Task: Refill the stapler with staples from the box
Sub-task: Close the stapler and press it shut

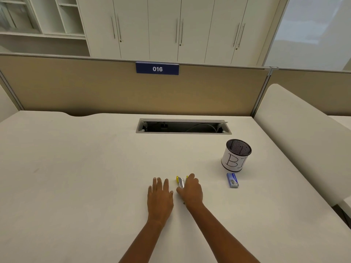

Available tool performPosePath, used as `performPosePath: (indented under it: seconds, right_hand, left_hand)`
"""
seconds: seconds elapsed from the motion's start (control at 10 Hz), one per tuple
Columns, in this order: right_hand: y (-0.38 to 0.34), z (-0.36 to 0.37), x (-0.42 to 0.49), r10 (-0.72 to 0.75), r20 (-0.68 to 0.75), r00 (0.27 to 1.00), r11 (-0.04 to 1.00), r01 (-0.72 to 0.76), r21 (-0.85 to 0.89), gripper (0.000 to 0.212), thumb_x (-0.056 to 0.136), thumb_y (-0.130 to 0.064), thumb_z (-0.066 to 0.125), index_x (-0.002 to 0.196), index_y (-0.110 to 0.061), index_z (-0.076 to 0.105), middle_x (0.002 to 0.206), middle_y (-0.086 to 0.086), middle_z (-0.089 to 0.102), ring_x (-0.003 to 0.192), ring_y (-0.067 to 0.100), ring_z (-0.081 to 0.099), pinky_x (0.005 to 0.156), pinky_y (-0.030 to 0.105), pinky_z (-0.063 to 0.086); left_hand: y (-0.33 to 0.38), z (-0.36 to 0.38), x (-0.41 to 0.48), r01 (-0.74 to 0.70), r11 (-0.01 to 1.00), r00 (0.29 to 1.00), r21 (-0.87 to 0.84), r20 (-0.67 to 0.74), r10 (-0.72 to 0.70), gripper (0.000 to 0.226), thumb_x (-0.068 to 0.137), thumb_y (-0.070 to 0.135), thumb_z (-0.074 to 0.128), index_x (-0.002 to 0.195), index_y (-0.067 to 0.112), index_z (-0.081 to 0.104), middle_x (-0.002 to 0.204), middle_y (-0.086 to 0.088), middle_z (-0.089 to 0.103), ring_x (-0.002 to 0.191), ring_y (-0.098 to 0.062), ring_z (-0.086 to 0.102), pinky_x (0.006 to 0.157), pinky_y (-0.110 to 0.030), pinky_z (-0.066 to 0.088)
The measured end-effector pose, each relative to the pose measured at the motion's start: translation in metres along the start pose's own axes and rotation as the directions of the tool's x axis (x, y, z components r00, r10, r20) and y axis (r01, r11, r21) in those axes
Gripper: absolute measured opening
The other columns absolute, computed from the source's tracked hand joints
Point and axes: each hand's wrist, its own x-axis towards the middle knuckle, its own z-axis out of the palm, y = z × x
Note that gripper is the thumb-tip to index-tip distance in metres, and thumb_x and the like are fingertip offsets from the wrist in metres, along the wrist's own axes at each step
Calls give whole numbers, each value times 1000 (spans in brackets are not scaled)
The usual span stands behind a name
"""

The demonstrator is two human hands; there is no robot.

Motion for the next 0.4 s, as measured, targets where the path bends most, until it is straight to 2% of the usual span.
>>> performPosePath:
  seconds: [0.1, 0.2, 0.3, 0.4]
  right_hand:
    - [0, 3, 1, -10, 6, 1000, 1000, 10, 7, 43, 87, -25, 57, 118, -2, 38, 121, 17, 53, 109, 31, 57, 88, 32, 47]
    - [3, 4, 1, -31, 16, 999, 1000, 31, -2, 50, 87, -33, 59, 120, -3, 37, 122, 16, 52, 110, 29, 56, 88, 32, 47]
    - [10, 5, 2, -68, -26, 997, 997, 67, -35, 51, 90, -46, 48, 120, -5, 41, 119, 14, 53, 107, 29, 56, 83, 33, 47]
    - [26, 2, 3, -140, -139, 980, 985, 124, -119, 41, 96, -42, 36, 119, -10, 45, 119, 10, 53, 108, 24, 52, 81, 32, 48]
  left_hand:
    - [2, 0, 0, -8, 1000, 1000, -15, -1, 8, 52, 100, 34, 21, 148, 15, 10, 159, -11, 10, 147, -24, 2, 119, -35, 10]
    - [3, 2, -1, -27, 1000, 999, -13, -18, 27, 53, 100, 34, 21, 148, 15, 9, 159, -11, 9, 147, -23, 3, 119, -35, 9]
    - [2, 3, 1, -36, 999, 999, -17, 14, 37, 54, 100, 35, 21, 148, 15, 8, 159, -11, 7, 147, -23, 4, 119, -35, 10]
    - [-2, 0, -1, -94, 995, 986, -35, -138, 88, 60, 89, 35, 55, 138, 6, 39, 146, -22, 39, 135, -27, 40, 108, -37, 38]
